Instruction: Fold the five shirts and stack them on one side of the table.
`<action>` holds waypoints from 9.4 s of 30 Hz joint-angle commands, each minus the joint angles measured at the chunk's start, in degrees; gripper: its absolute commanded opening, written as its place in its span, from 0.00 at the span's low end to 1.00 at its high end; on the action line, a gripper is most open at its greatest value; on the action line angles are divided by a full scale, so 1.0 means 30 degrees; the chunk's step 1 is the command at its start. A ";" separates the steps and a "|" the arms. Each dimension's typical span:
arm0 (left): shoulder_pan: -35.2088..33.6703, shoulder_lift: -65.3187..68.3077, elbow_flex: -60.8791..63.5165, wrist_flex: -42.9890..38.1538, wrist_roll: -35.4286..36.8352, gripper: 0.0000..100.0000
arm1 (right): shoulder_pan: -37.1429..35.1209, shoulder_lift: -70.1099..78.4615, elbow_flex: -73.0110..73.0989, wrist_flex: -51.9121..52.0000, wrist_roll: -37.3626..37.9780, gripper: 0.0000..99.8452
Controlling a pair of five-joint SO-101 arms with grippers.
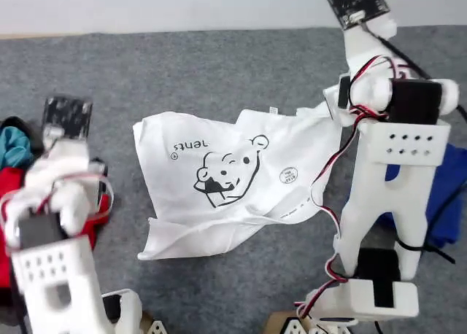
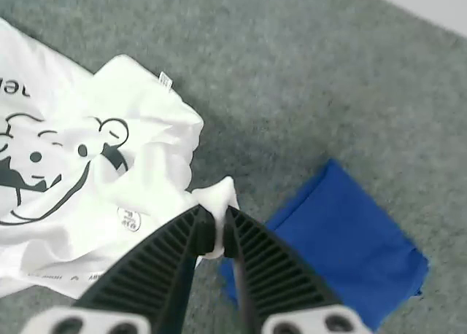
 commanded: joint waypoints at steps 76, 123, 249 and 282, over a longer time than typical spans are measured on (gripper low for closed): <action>-0.6359 2.2125 -1.7158 0.8645 -0.4513 0.00 | -0.0308 1.0418 0.0967 -1.6337 0.1817 0.02; -0.7238 2.4557 -1.7128 0.5685 -0.2520 0.00 | -1.9678 0.2125 0.8645 -0.0952 0.3575 0.23; -0.3018 -0.8791 -1.7040 0.5538 -0.1934 0.00 | 0.2447 -1.9560 0.3048 -0.6462 0.7238 0.01; -0.0205 0.3985 0.1275 -0.4308 -0.2520 0.00 | -0.0718 -1.0037 2.1568 -1.9648 0.7414 0.01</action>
